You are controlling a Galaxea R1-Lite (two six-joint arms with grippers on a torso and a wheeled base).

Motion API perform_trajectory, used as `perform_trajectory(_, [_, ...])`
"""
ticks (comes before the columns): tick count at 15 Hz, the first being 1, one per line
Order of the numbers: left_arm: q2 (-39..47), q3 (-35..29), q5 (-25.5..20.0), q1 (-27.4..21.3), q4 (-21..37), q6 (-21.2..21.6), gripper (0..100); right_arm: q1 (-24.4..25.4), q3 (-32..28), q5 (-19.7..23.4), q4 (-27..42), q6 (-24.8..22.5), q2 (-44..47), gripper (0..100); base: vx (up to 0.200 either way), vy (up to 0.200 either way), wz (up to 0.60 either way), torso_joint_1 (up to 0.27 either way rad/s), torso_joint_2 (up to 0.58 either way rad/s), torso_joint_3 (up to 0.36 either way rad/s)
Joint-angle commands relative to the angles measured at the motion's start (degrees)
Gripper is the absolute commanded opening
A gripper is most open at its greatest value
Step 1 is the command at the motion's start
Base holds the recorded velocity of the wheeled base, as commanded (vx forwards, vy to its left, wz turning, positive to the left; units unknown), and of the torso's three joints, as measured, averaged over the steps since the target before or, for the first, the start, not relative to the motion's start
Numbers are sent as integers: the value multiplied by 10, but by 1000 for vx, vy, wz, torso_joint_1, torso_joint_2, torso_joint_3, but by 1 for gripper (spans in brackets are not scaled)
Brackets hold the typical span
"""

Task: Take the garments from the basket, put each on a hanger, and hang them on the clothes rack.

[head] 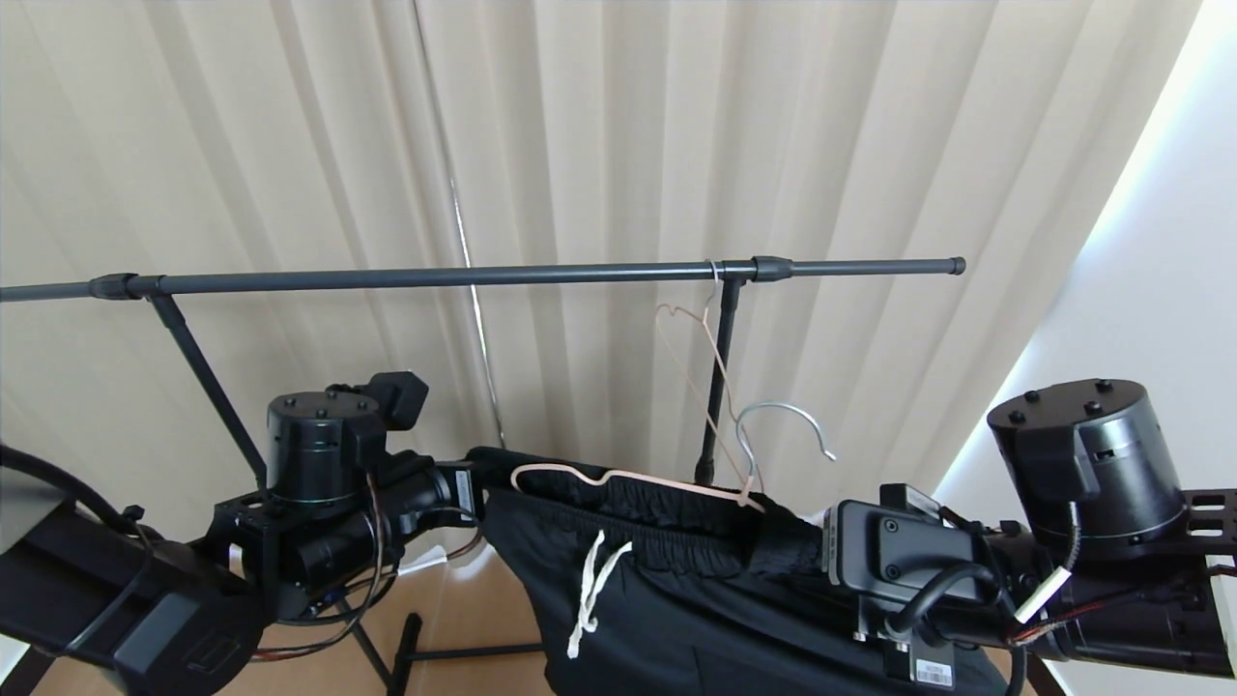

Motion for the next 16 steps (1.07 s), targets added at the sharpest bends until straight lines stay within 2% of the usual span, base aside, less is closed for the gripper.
perform_trajectory(1, [-31, -3, 1, -12, 21, 4, 0, -8, 7, 1, 0, -1, 6, 0, 0, 0, 0, 0, 0, 0])
perform_trajectory(4, [-71, -58, 1, -21, 111, 35, 0, -9, 8, -4, -20, 0, 13, 0, 0, 0, 0, 0, 0, 0])
perform_trajectory(6, [-95, -128, 2, -22, 229, 69, 0, -20, 5, -10, -33, 1, 22, 0, 0, 0, 0, 0, 0, 0])
perform_trajectory(8, [-99, -185, 13, -33, 315, 83, 0, -35, 4, -10, -48, 1, 38, 0, 0, 0, 0, 0, 0, 0])
perform_trajectory(12, [-98, -232, 36, -66, 383, 119, 0, -52, 24, -5, -80, 3, 56, 0, 0, 0, 0, 0, 0, 0])
perform_trajectory(15, [-95, -290, 53, -115, 440, 124, 0, -66, 26, -5, -128, 15, 81, 0, 0, 0, 0, 0, 0, 0])
perform_trajectory(16, [-93, -328, 61, -137, 487, 123, 0, -66, 25, -6, -132, 27, 97, 0, 0, 0, 0, 0, 0, 0])
